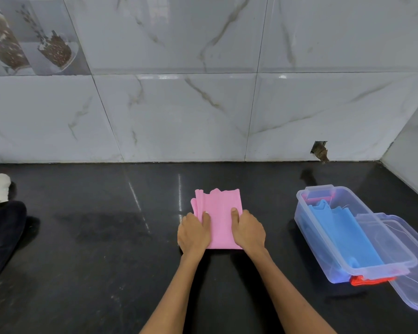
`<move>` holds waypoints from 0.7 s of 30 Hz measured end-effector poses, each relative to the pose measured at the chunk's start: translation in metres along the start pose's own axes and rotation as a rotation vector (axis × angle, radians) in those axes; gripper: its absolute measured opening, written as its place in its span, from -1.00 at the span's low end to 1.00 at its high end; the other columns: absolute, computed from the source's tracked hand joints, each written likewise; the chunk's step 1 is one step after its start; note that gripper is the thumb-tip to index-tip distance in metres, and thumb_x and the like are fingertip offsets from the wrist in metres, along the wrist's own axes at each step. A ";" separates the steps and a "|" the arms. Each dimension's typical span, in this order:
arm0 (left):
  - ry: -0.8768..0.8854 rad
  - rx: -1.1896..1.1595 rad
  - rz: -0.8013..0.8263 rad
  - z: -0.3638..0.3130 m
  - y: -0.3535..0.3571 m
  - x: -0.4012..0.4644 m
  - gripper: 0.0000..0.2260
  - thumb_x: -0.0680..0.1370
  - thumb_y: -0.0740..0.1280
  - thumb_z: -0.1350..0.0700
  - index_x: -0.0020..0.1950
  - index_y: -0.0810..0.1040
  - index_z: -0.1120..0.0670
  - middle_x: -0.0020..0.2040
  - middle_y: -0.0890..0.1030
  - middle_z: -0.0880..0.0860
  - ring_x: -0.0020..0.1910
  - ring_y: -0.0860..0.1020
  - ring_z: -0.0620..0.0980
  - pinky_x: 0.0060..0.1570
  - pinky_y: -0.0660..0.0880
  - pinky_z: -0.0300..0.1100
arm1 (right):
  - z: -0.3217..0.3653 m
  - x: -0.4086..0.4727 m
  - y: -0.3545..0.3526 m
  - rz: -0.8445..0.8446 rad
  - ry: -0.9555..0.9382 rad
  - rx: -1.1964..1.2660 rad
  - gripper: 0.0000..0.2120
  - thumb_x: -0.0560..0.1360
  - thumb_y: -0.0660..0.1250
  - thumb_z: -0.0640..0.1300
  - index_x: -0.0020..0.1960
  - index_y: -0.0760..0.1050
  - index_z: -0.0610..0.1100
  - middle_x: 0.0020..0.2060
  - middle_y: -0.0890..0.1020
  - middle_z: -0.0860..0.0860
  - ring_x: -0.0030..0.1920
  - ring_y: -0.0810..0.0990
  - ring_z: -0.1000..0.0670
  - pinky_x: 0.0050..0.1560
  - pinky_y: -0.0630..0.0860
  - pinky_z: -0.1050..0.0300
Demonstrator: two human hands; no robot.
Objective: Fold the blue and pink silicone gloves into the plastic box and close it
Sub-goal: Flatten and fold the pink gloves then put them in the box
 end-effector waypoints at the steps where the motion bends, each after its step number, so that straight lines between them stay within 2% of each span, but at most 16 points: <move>1: 0.003 -0.159 0.043 0.002 0.001 0.000 -0.74 0.59 0.21 -0.04 -0.11 0.41 0.16 -0.05 0.55 0.14 -0.18 0.49 0.04 -0.19 0.42 -0.11 | 0.001 0.000 0.003 0.060 0.003 0.130 -0.58 0.61 -0.01 0.12 -0.08 0.43 -0.19 -0.16 0.56 -0.06 -0.14 0.54 -0.09 -0.12 0.43 0.05; 4: -0.165 -0.730 0.217 0.021 0.005 -0.006 -0.86 0.56 0.31 0.09 -0.13 0.43 0.12 -0.12 0.59 0.08 -0.24 0.55 -0.02 -0.31 0.47 -0.19 | 0.014 -0.003 0.008 0.185 -0.050 0.538 -0.63 0.61 0.08 0.07 -0.06 0.44 -0.22 -0.16 0.53 -0.06 -0.20 0.49 -0.01 -0.20 0.42 0.15; 7: -0.357 -1.001 0.319 0.052 -0.001 -0.011 -0.87 0.52 0.36 0.16 -0.07 0.44 0.16 -0.07 0.65 0.15 -0.20 0.63 0.07 -0.36 0.55 -0.11 | 0.023 -0.015 0.021 0.321 -0.034 0.752 -0.76 0.58 0.13 0.10 -0.03 0.39 -0.07 -0.10 0.55 0.00 -0.18 0.52 0.07 -0.24 0.44 0.24; 9: -0.408 -1.074 0.328 0.070 -0.009 -0.014 -0.83 0.50 0.38 0.17 0.03 0.46 0.18 -0.04 0.67 0.18 -0.19 0.66 0.10 -0.38 0.57 -0.09 | 0.025 -0.025 0.036 0.417 0.015 0.836 -0.80 0.56 0.16 0.14 0.00 0.35 0.01 -0.04 0.57 0.03 -0.13 0.58 0.06 -0.24 0.50 0.22; 11: -0.402 -1.132 0.325 0.080 -0.016 -0.016 -0.77 0.49 0.39 0.17 0.12 0.48 0.18 0.00 0.68 0.19 -0.18 0.68 0.10 -0.38 0.59 -0.09 | 0.026 -0.032 0.046 0.436 0.069 0.902 -0.81 0.55 0.20 0.13 0.02 0.32 0.03 0.01 0.58 0.00 -0.11 0.60 0.04 -0.24 0.54 0.18; 15: -0.344 -1.160 0.283 0.081 -0.024 -0.022 -0.65 0.51 0.39 0.12 0.28 0.43 0.07 0.13 0.63 0.15 0.01 0.63 0.14 -0.25 0.60 -0.04 | 0.028 -0.037 0.045 0.376 0.143 0.984 -0.83 0.52 0.27 0.07 0.01 0.35 0.03 0.01 0.59 0.00 -0.14 0.62 0.04 -0.33 0.53 0.19; 21: -0.176 -1.114 0.299 0.022 -0.029 -0.032 -0.64 0.56 0.33 0.12 0.33 0.37 -0.02 0.12 0.60 0.05 0.02 0.62 0.07 -0.12 0.61 0.00 | 0.017 -0.032 -0.015 0.207 0.076 0.959 -0.79 0.55 0.25 0.06 0.08 0.35 -0.03 -0.01 0.57 0.00 -0.14 0.60 0.06 -0.32 0.50 0.25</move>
Point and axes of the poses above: each hand's wrist, its own x-axis towards the middle knuckle, its own y-axis out of the palm, z = x × y, the point moved 8 cm from there along x, towards the middle knuckle
